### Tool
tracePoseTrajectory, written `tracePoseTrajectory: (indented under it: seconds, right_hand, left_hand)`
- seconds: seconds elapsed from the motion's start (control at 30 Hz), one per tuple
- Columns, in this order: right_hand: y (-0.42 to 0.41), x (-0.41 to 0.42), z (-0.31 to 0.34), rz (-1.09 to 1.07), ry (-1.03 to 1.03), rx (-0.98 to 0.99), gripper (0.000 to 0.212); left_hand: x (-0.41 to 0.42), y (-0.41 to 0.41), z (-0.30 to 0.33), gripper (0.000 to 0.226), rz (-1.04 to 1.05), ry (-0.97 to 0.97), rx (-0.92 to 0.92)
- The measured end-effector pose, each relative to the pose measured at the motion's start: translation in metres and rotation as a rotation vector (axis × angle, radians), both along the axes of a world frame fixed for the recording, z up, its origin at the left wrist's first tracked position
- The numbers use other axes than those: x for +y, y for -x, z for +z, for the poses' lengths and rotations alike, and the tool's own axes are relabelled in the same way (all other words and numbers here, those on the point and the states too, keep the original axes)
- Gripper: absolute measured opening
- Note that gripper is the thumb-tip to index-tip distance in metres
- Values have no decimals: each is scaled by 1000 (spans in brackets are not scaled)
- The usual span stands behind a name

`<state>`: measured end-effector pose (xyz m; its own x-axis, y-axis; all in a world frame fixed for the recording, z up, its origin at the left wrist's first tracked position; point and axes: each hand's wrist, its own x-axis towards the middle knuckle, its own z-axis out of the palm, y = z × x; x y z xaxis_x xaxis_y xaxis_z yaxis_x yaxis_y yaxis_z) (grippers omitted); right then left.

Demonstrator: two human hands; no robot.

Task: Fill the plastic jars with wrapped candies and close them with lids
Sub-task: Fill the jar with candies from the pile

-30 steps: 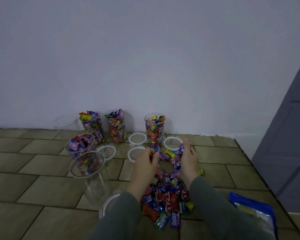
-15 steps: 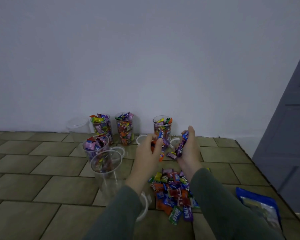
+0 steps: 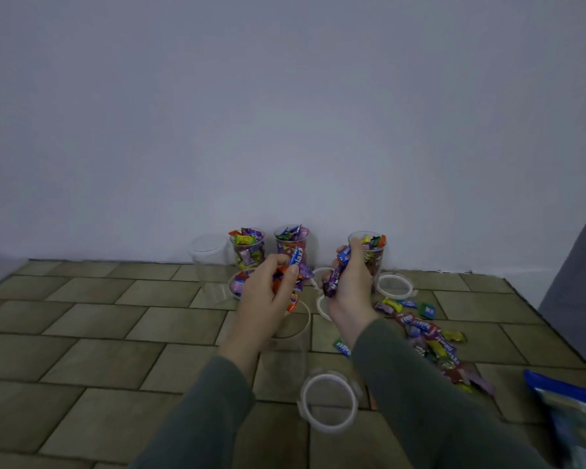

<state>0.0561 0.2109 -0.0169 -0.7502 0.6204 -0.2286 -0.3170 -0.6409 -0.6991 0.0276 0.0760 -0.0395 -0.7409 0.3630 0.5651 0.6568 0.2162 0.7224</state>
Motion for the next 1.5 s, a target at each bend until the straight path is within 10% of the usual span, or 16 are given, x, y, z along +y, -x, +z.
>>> tracePoseTrajectory:
  seconds: [0.73,1.5]
  right_hand:
    - [18,-59,-15,-440,-118,7,33]
    - [12,-57,-16,-399,-82,-32,30]
  left_hand:
    - [-26,21,-25,24,-224,-59,-111]
    - [-21,29,-33,13,-259,-66,134]
